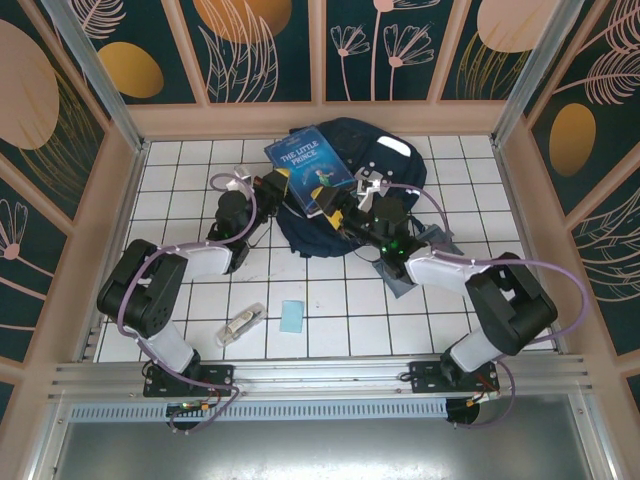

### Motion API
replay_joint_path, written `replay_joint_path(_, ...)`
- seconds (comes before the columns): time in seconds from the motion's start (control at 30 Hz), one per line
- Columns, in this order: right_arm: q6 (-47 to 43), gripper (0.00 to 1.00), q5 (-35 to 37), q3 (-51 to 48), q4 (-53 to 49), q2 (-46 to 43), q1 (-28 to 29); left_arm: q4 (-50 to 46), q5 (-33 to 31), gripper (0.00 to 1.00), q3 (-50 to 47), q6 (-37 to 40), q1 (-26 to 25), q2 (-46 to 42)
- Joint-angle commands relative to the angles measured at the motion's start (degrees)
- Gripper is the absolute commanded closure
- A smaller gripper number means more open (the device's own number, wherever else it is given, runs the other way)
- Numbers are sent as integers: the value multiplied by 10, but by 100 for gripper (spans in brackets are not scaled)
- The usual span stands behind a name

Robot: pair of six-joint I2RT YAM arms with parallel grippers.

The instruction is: Pack the student bag

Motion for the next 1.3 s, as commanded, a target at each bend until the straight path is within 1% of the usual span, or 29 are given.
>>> replay_joint_path(0.0,37,1,10,-11,121,25,-5,100,-8,100,-6,-51,-10,-1)
replay_joint_path(0.07,41,1,11,-12,147,35,-9,104,1,100,-7,-58,-15,1)
replay_joint_path(0.17,40,3,16,-10,154,41,-12,106,-4,100,-18,-60,-18,-4)
replay_joint_path(0.23,33,8,25,-9,149,37,-12,101,-6,100,-22,-57,-19,-8)
replay_joint_path(0.27,29,12,32,-8,142,34,-12,97,-5,100,-23,-54,-18,-11)
replay_joint_path(0.33,22,27,42,-8,138,31,-14,89,-3,100,-25,-52,-20,-13)
replay_joint_path(0.43,18,55,42,-3,134,31,-21,89,1,100,-31,-52,-23,-13)
replay_joint_path(0.5,13,83,41,2,122,33,-24,88,3,100,-35,-53,-23,-13)
replay_joint_path(0.53,10,94,41,5,114,32,-25,85,6,100,-35,-50,-24,-13)
replay_joint_path(0.57,5,100,43,7,103,29,-28,83,9,100,-33,-45,-23,-13)
replay_joint_path(0.6,-3,100,44,7,89,24,-31,74,16,96,-30,-33,-24,-14)
replay_joint_path(0.63,-10,100,45,6,77,18,-36,57,21,80,-25,-15,-24,-17)
replay_joint_path(0.67,-20,100,48,2,62,7,-45,17,22,54,-17,13,-23,-25)
replay_joint_path(0.7,-32,100,51,-3,44,-9,-50,-40,16,33,-9,41,-24,-34)
replay_joint_path(0.73,-44,100,51,-7,23,-24,-64,-81,3,22,-5,68,-23,-46)
replay_joint_path(0.77,-61,100,52,-11,-6,-45,-81,-121,-14,15,0,105,-23,-58)
replay_joint_path(0.83,-101,100,52,-11,-77,-89,-108,-200,-39,12,24,188,-23,-72)
replay_joint_path(0.93,-179,100,74,-3,-206,-166,-143,-331,-65,11,97,303,-21,-63)
replay_joint_path(1.0,-227,100,95,10,-289,-208,-164,-383,-68,11,134,351,-17,-40)
replay_joint_path(1.07,-267,100,111,18,-355,-244,-186,-430,-56,12,195,392,-9,-4)
replay_joint_path(1.2,-309,100,139,26,-452,-306,-232,-532,-24,20,318,467,10,103)
replay_joint_path(1.27,-320,100,150,24,-480,-328,-250,-577,-6,26,375,492,16,151)
